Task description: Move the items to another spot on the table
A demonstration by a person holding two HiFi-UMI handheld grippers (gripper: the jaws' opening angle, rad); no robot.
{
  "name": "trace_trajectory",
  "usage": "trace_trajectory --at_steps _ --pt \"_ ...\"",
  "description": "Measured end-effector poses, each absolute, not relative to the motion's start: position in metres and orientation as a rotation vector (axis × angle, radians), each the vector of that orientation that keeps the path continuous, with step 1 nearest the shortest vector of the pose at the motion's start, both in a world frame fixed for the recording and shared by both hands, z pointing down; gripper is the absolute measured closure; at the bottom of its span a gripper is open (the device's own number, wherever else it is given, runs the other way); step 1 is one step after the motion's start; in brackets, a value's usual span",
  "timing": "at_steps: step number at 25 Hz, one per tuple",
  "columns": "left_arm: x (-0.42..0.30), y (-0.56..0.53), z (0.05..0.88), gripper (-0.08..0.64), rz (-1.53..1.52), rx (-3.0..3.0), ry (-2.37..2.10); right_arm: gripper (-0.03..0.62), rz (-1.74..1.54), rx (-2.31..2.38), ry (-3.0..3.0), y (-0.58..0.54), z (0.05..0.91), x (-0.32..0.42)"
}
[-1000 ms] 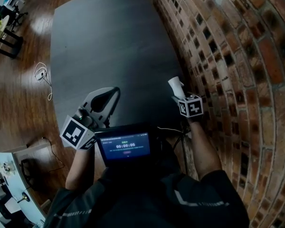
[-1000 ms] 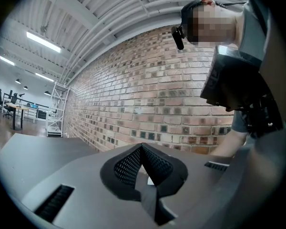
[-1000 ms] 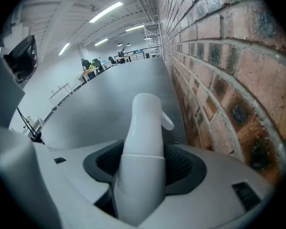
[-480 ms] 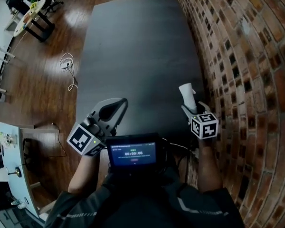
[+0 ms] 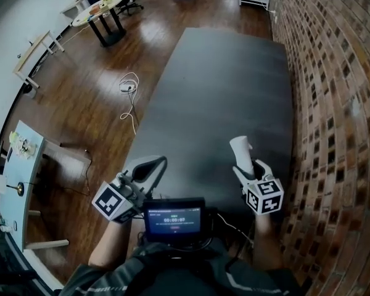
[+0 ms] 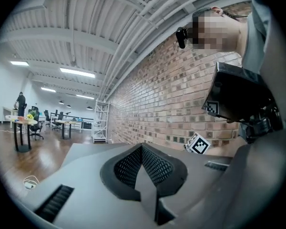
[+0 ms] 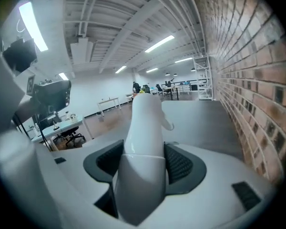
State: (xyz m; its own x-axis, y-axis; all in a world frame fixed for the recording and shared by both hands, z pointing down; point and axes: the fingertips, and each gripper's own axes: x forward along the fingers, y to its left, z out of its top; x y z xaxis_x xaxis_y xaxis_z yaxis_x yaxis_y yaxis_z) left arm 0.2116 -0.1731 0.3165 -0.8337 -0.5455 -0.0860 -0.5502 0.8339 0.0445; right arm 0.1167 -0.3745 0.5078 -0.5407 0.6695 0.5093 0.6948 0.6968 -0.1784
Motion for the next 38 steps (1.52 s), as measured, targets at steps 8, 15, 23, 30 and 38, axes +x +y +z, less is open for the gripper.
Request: trace_trajectory --at_steps 8,15,23,30,38 --pt "0.252 -0.078 0.309 0.566 0.093 -0.681 2.951 0.319 -0.139 -1.245 -2.311 -0.260 0.482 0.133" --pt "0.290 0.038 0.319 0.566 0.128 -0.643 2.933 0.319 -0.191 -1.248 -2.333 -0.154 0.470 0.158" --pt "0.330 0.169 0.311 0.566 0.062 -0.669 2.888 0.319 -0.195 -1.236 -2.387 -0.025 0.458 0.187" --pt "0.377 0.259 0.312 0.566 0.143 -0.618 2.902 0.319 -0.207 -1.262 -2.354 0.072 0.460 0.207" --pt "0.415 0.333 0.302 0.566 0.091 -0.423 2.898 0.319 -0.265 -1.391 -2.322 0.160 0.436 0.217"
